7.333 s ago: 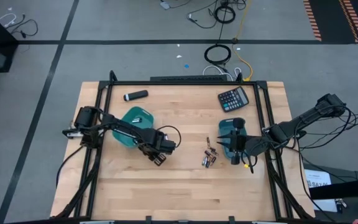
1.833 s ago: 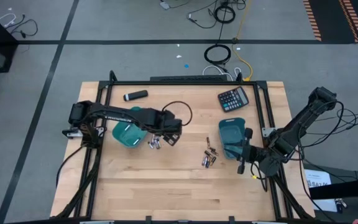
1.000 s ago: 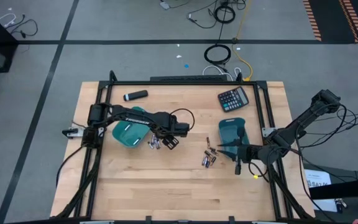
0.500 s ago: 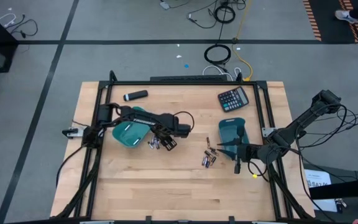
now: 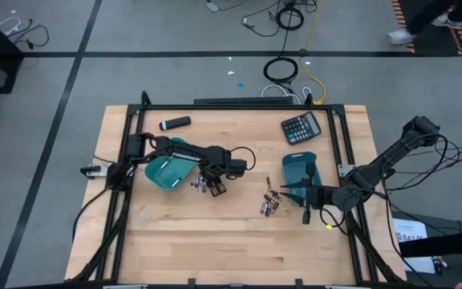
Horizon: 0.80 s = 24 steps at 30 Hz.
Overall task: Sort batteries
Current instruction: Put the silver battery into the green bin
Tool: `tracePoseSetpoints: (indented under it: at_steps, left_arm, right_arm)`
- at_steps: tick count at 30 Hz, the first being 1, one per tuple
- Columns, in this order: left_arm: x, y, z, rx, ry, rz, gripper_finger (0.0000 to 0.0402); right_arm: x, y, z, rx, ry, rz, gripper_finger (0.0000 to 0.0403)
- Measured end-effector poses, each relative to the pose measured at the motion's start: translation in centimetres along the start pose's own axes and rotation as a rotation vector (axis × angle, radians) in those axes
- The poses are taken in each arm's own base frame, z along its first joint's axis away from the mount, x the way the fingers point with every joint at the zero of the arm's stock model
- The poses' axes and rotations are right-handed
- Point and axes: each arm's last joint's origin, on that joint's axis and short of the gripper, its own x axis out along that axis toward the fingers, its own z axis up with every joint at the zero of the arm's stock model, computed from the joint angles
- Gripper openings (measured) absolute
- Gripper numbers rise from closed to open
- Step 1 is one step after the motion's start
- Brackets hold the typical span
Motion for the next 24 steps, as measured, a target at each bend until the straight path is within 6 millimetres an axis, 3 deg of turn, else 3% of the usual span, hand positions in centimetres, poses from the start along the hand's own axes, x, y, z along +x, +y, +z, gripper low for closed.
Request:
tracePoseSetpoints:
  at_steps: [11, 17, 24]
  left_arm:
    - [-0.1, -1.1, -0.3, 0.163, -0.024, 0.021, 0.0045]
    - [-0.7, -2.1, -0.6, 0.204, -0.051, 0.122, 0.0043]
    - [-3.8, -2.7, -1.1, 0.183, -0.073, 0.210, 0.0043]
  right_arm:
    - [0.0, 0.0, 0.0, 0.000, 0.000, 0.000, 0.0077]
    - [0.0, 0.0, 0.0, 0.004, 0.000, 0.000, 0.0077]
    - [0.0, 0.0, 0.0, 0.020, 0.000, 0.000, 0.0077]
